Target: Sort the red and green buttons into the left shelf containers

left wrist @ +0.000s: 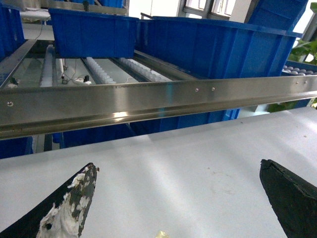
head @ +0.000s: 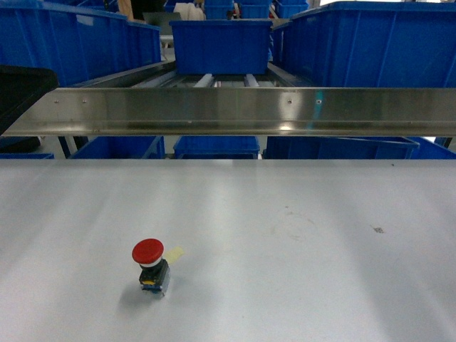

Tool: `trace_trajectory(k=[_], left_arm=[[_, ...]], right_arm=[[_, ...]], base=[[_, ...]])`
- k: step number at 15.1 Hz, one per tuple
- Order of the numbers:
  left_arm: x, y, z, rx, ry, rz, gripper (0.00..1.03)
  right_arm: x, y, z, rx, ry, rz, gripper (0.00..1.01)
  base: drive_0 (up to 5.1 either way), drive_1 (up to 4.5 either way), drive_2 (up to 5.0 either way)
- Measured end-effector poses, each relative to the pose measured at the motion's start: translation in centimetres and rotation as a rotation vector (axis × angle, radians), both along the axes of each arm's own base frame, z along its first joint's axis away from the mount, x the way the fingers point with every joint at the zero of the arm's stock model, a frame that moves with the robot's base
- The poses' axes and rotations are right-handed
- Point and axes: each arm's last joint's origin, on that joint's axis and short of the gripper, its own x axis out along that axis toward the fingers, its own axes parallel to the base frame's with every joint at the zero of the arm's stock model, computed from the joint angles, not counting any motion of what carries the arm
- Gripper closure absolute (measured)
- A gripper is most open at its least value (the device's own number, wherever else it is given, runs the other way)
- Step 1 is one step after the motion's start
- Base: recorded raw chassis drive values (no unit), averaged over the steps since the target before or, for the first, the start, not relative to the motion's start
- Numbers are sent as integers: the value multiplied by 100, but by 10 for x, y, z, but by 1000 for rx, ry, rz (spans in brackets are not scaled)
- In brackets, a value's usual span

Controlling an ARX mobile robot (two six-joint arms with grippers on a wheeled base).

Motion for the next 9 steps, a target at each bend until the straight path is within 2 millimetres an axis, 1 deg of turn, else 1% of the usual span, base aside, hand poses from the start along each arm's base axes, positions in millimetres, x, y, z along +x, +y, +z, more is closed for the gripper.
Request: trace_trajectory(k=[2, 5, 9], left_arm=[[0, 0, 0, 0, 0, 1, 5], [0, 0, 0, 0, 0, 0, 5], [0, 0, 0, 0, 0, 1, 5]], right_arm=[[3, -2, -8, 9, 7, -4, 3], [3, -4, -4, -2, -19, -2, 3], [2, -3, -5, -1, -17, -1, 3]], base=[[0, 0, 0], [0, 0, 0], [0, 0, 0]])
